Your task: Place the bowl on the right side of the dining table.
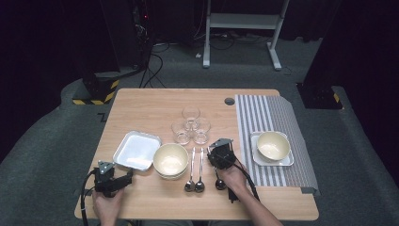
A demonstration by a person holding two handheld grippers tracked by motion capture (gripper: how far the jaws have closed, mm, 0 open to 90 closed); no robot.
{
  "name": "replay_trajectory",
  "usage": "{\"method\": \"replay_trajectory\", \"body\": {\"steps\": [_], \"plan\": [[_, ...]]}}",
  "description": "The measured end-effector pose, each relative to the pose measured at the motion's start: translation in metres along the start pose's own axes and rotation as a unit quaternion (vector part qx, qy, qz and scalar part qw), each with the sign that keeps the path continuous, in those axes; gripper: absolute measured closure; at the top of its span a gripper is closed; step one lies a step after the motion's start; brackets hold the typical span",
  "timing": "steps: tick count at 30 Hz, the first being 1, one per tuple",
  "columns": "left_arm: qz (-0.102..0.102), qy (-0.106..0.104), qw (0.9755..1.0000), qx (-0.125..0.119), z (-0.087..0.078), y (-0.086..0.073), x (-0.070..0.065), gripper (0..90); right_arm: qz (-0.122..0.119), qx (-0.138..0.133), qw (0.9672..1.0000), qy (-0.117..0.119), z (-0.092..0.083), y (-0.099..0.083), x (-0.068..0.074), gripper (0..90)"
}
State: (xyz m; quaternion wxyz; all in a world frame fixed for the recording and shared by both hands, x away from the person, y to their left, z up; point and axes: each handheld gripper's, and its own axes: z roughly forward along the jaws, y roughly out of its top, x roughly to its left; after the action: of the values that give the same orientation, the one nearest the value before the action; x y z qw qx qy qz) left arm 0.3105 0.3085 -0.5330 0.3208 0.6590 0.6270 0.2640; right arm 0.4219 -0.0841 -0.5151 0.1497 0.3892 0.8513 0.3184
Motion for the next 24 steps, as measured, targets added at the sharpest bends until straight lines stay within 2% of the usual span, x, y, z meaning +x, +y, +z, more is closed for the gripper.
{"method": "replay_trajectory", "body": {"steps": [8,11,14,21,24], "plan": [[-0.002,-0.001,1.0000,-0.001,0.000,0.000,0.000,17.3,0.020,0.006,0.9996,0.020,-0.002,0.000,-0.002,70.5],[-0.002,-0.001,1.0000,-0.001,0.000,0.000,0.000,17.4,0.011,0.008,0.9997,0.020,-0.007,-0.005,0.000,69.1],[-0.001,-0.001,1.0000,0.000,0.000,0.000,0.000,17.3,0.009,0.006,0.9997,0.021,-0.016,-0.012,0.002,69.4],[0.000,-0.001,1.0000,0.000,0.000,0.000,0.000,17.4,-0.001,0.005,0.9993,0.036,-0.034,-0.028,0.007,76.1],[0.000,0.000,1.0000,0.000,0.000,0.000,0.000,17.4,-0.009,0.014,0.9995,0.028,-0.035,-0.031,0.011,76.2]]}}
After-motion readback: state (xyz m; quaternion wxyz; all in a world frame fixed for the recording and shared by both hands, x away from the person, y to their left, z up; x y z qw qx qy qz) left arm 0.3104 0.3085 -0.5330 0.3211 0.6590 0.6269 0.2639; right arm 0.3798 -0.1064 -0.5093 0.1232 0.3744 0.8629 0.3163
